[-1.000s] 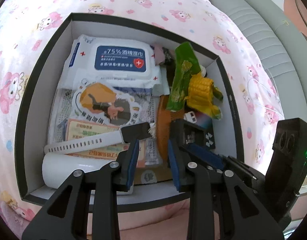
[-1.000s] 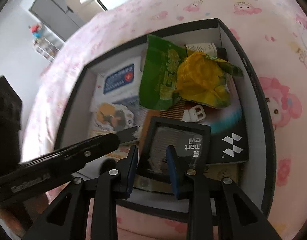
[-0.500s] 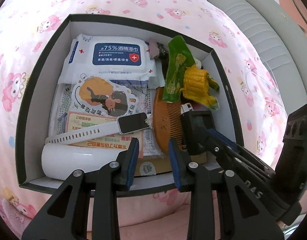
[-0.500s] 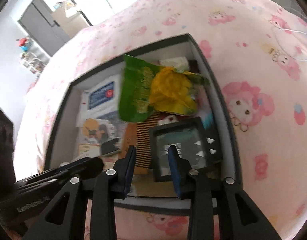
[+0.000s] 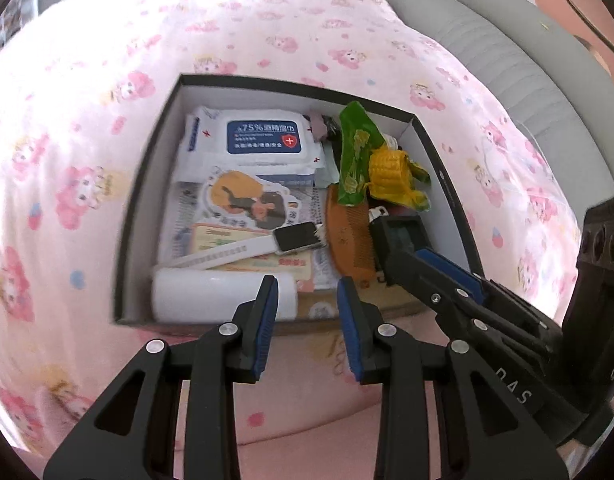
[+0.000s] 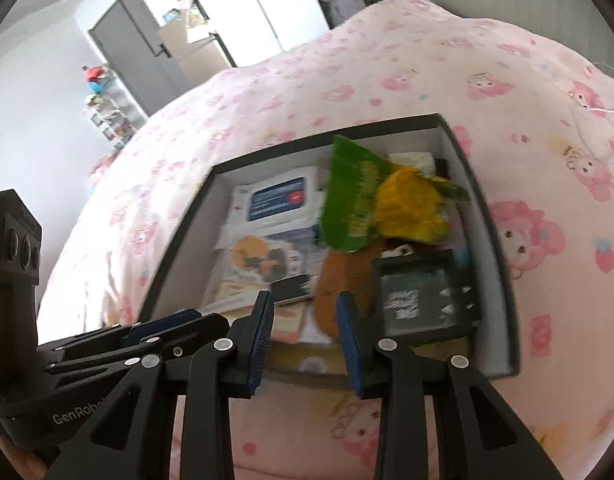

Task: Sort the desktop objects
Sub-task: 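Move both tools from the box toward the red-and-white envelope, then pinch the envelope edge with the right gripper and raise it, then grasp the raised envelope with the left gripper while the right gripper lets go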

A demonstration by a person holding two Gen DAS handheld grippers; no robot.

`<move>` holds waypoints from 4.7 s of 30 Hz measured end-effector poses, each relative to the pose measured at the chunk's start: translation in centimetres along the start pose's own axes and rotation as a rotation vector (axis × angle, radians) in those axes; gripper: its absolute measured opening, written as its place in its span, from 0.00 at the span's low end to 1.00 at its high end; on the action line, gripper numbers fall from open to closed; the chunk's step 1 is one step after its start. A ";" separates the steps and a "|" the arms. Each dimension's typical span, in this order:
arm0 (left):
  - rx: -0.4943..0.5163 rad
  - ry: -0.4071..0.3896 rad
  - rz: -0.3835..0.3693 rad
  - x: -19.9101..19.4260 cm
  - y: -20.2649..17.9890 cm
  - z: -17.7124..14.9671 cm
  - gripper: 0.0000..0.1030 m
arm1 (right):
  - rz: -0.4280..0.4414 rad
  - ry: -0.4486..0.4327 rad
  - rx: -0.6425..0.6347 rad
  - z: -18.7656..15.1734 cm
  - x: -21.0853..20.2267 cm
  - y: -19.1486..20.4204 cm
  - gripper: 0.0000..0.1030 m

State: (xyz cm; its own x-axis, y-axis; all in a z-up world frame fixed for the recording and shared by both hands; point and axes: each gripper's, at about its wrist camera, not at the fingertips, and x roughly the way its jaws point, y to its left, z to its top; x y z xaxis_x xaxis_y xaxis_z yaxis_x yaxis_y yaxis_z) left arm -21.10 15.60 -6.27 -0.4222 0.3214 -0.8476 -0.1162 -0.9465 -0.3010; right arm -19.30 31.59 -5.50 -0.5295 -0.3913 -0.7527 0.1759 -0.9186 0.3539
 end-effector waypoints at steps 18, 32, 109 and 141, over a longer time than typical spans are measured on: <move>0.001 -0.090 0.086 -8.9 5.9 -5.9 0.31 | 0.065 0.000 -0.173 -5.3 -3.5 11.1 0.28; -0.375 -0.103 -0.008 -11.3 21.1 -8.0 0.29 | 0.168 0.122 -0.326 -5.5 4.1 22.9 0.26; -0.825 0.030 -0.313 5.1 28.2 -0.3 0.53 | 0.139 0.187 -0.420 -10.6 10.6 24.5 0.03; -0.484 0.147 -0.200 8.1 20.9 -0.3 0.04 | 0.129 0.180 -0.095 -9.8 13.1 14.3 0.05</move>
State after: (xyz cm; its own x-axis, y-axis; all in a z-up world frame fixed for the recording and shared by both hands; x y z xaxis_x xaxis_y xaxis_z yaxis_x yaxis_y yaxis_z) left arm -26.65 -1.61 -19.54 -0.3002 0.5275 -0.7947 0.2602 -0.7563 -0.6003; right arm -15.54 12.83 -15.76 -0.3430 -0.5012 -0.7945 0.3144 -0.8582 0.4057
